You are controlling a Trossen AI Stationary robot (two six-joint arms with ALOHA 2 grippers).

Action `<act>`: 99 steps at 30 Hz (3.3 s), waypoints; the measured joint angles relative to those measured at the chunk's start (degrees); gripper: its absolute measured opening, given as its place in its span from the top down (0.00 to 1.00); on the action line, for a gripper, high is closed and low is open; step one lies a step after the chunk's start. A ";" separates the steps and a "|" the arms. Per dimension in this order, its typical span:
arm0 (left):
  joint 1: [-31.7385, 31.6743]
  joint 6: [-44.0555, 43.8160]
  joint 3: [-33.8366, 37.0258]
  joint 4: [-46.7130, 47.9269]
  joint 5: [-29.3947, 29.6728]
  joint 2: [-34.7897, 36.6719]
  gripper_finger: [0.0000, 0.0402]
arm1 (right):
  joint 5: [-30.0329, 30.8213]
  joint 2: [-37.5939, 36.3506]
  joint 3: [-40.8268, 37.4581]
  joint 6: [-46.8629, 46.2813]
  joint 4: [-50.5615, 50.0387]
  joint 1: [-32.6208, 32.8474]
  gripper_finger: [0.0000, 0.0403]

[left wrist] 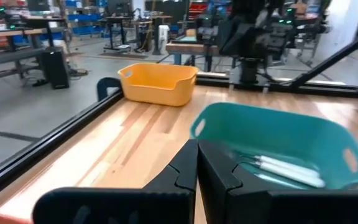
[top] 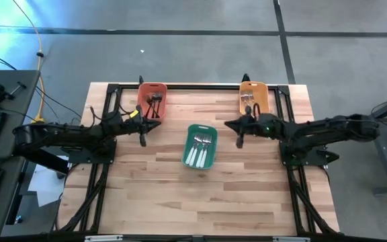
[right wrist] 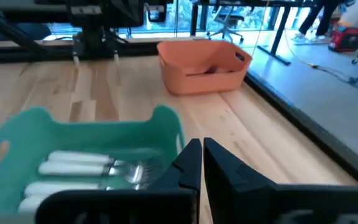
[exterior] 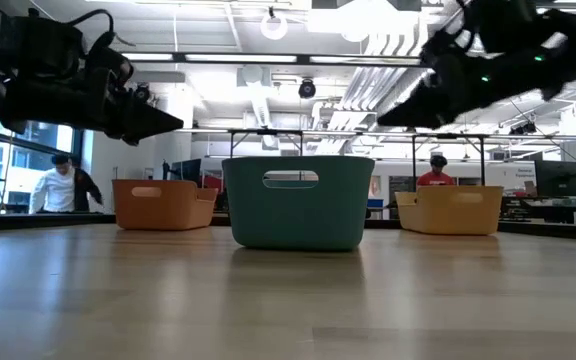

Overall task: Sort silverware by color (type)
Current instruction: Return to Home Position

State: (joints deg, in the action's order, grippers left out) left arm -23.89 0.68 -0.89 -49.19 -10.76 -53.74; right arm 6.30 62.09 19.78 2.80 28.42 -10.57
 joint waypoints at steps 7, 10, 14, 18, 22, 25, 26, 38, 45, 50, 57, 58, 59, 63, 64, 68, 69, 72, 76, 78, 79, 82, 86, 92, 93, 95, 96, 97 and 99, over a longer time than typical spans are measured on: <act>1.47 0.01 0.00 10.50 0.02 9.02 1.00 | 4.21 -10.60 -8.32 -4.56 1.06 5.71 1.00; 1.39 0.01 0.00 16.25 0.10 14.52 1.00 | 7.01 -16.85 -11.73 -4.03 1.10 8.07 1.00; 1.40 -0.06 0.00 23.33 1.47 22.19 1.00 | 8.32 -25.12 -16.50 -3.98 1.02 10.11 1.00; 1.37 -0.57 0.00 30.83 3.03 30.32 1.00 | 8.66 -32.56 -19.20 -3.22 -0.76 10.63 1.00; 1.39 -1.49 0.00 38.56 3.77 38.44 1.00 | 8.48 -39.03 -19.22 -1.88 -5.42 10.67 1.00; 1.39 -1.86 0.00 45.60 7.38 45.36 1.00 | 8.47 -43.80 -19.22 -0.73 -10.28 10.68 1.00; 1.39 -1.98 0.00 48.21 8.37 48.01 1.00 | 8.48 -45.30 -19.22 -0.51 -11.71 10.69 1.00; 1.67 -1.03 -1.05 51.42 9.57 53.58 1.00 | 12.15 -62.13 -19.22 3.60 -24.73 10.74 1.00; 1.63 -0.39 -0.81 50.90 11.47 52.70 1.00 | 15.57 -58.73 -19.24 2.12 -24.73 4.70 1.00; 1.63 -1.43 -0.77 51.05 11.47 51.04 1.00 | 15.39 -54.74 -19.27 -1.21 -24.74 -0.45 1.00; 1.63 -6.44 -0.76 51.12 11.47 48.30 1.00 | 14.74 -50.90 -19.27 -5.42 -24.74 -2.58 1.00; 1.63 -6.44 -0.76 50.99 11.47 48.12 1.00 | 14.74 -50.75 -19.27 -5.20 -24.74 -2.58 1.00; 1.63 -6.44 -0.76 51.00 11.47 47.99 1.00 | 14.71 -50.74 -19.27 -4.94 -24.73 -2.58 1.00; 1.63 -6.45 -0.76 51.02 11.47 47.96 1.00 | 14.73 -50.82 -19.27 -5.43 -24.61 -2.58 1.00; 1.63 -6.46 -0.76 51.04 11.47 47.96 1.00 | 14.71 -50.82 -19.27 -5.48 -24.62 -2.58 1.00; 1.63 -6.46 -0.76 51.04 11.47 47.96 1.00 | 14.74 -50.82 -19.27 -5.39 -24.60 -2.58 1.00; 1.63 -6.46 -0.76 51.02 11.47 47.96 1.00 | 14.74 -50.82 -19.27 -5.39 -24.60 -2.58 1.00; 1.63 -6.48 -0.76 51.04 11.47 47.96 1.00 | 14.74 -50.82 -19.29 -5.39 -24.60 -2.58 1.00; 1.63 -6.48 -0.76 51.04 11.47 47.96 1.00 | 14.74 -50.82 -19.29 -5.39 -24.60 -2.58 1.00; 1.63 -6.51 -0.76 51.04 11.47 47.96 1.00 | 14.74 -50.82 -19.29 -5.39 -24.60 -2.58 1.00; 1.64 -6.50 -0.76 51.04 11.47 47.96 1.00 | 14.74 -50.82 -19.29 -5.37 -24.60 -2.58 1.00; 1.63 -6.50 -0.76 51.04 11.47 47.96 1.00 | 14.74 -50.82 -19.29 -5.37 -24.60 -2.58 1.00; 1.63 -6.51 -0.76 51.04 11.47 47.96 1.00 | 14.74 -50.82 -19.29 -5.37 -24.60 -2.58 1.00; 1.63 -6.50 -0.76 51.04 11.47 47.96 1.00 | 14.74 -50.82 -19.29 -5.37 -24.60 -2.58 1.00; 1.63 -6.51 -0.76 51.04 11.47 47.96 1.00 | 14.74 -50.82 -19.31 -5.37 -24.60 -2.58 1.00; 1.63 -6.49 -0.76 51.04 11.47 47.96 1.00 | 14.74 -50.82 -19.31 -5.37 -24.60 -2.58 1.00; 1.63 -6.51 -0.76 51.04 11.47 47.96 1.00 | 14.74 -50.82 -19.31 -5.37 -24.60 -2.58 1.00; 1.63 -6.50 -0.76 51.04 11.47 47.96 1.00 | 14.74 -50.82 -19.31 -5.37 -24.60 -2.58 1.00; 1.63 -6.51 -0.76 51.04 11.47 47.96 1.00 | 14.74 -50.82 -19.31 -5.37 -24.60 -2.58 1.00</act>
State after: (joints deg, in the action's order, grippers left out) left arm -22.26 -5.82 -1.65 1.85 0.71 -5.78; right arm 21.04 11.27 0.47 -2.57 3.81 -13.15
